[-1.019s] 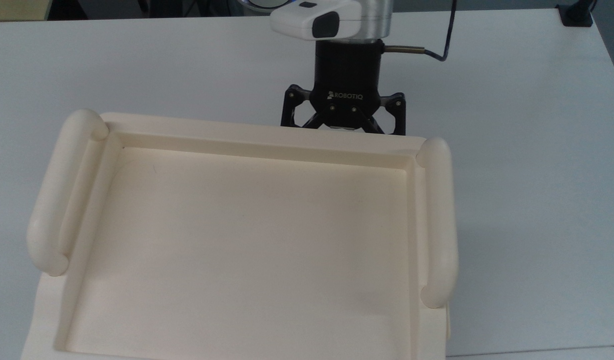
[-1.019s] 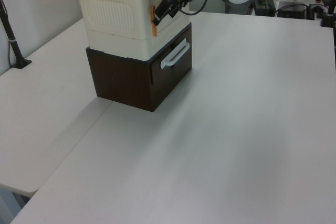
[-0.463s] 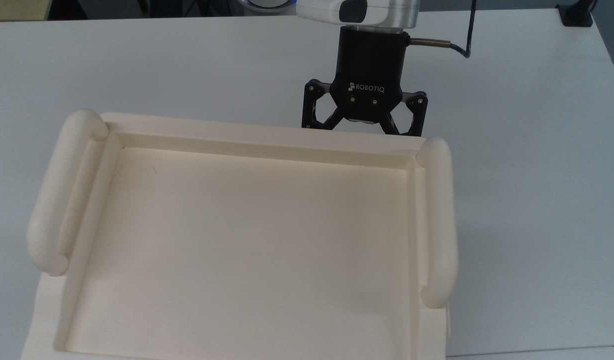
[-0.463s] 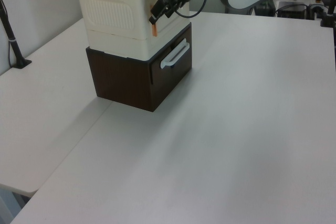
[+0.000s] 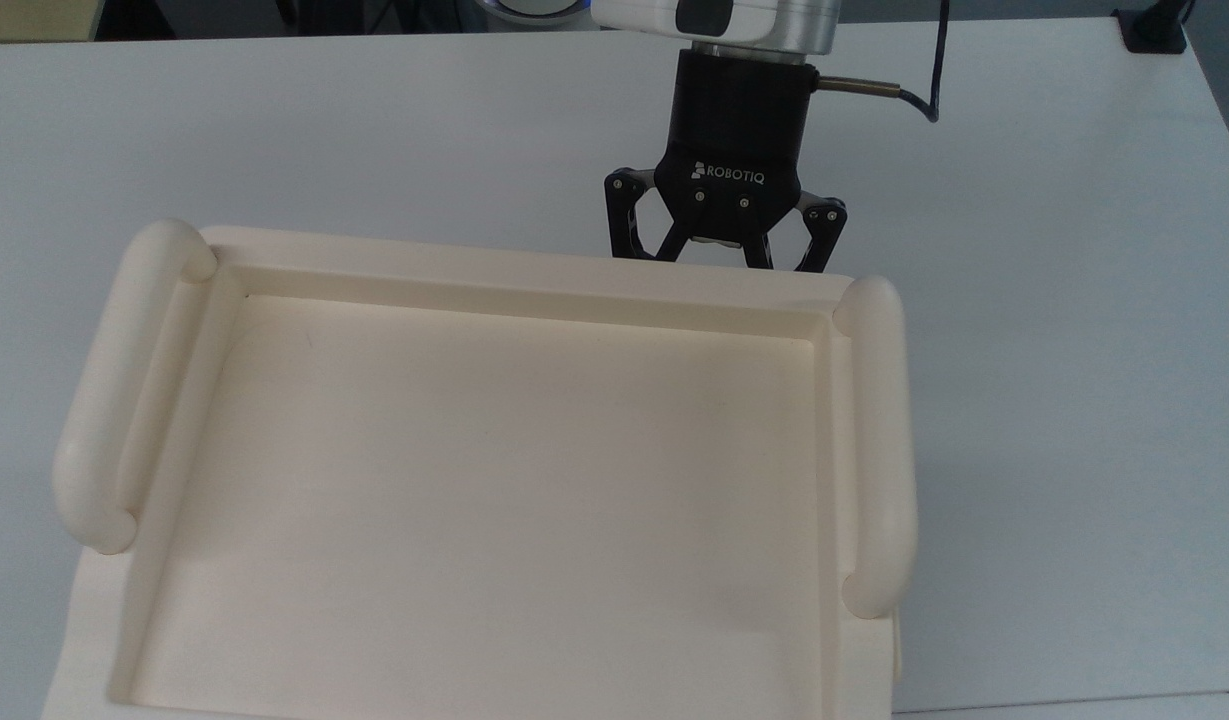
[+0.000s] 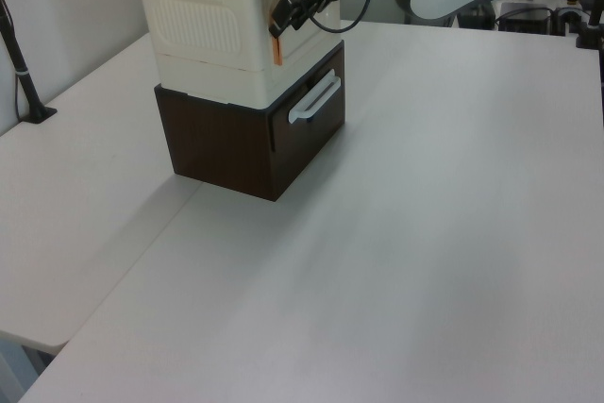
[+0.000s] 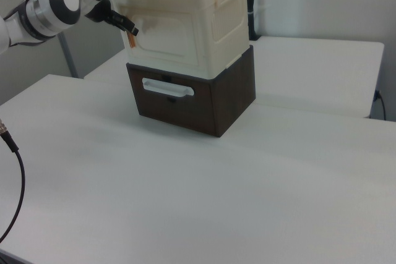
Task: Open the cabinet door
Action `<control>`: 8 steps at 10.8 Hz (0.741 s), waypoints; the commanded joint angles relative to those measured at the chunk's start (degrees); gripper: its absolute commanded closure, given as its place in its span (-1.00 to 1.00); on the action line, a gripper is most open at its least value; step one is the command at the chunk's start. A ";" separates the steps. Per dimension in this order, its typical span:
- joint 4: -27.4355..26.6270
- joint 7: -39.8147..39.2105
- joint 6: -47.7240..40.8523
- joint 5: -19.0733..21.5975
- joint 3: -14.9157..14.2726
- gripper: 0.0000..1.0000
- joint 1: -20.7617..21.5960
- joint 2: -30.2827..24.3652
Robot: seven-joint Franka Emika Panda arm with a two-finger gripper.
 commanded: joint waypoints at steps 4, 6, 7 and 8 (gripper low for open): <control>0.44 2.81 2.29 -1.99 -0.98 0.99 0.11 0.71; 0.27 2.81 2.11 -2.43 -0.98 1.00 0.37 0.45; 0.18 2.81 2.03 -2.43 -0.89 1.00 0.20 0.36; -0.08 2.63 1.94 -2.25 -0.89 1.00 0.11 -0.16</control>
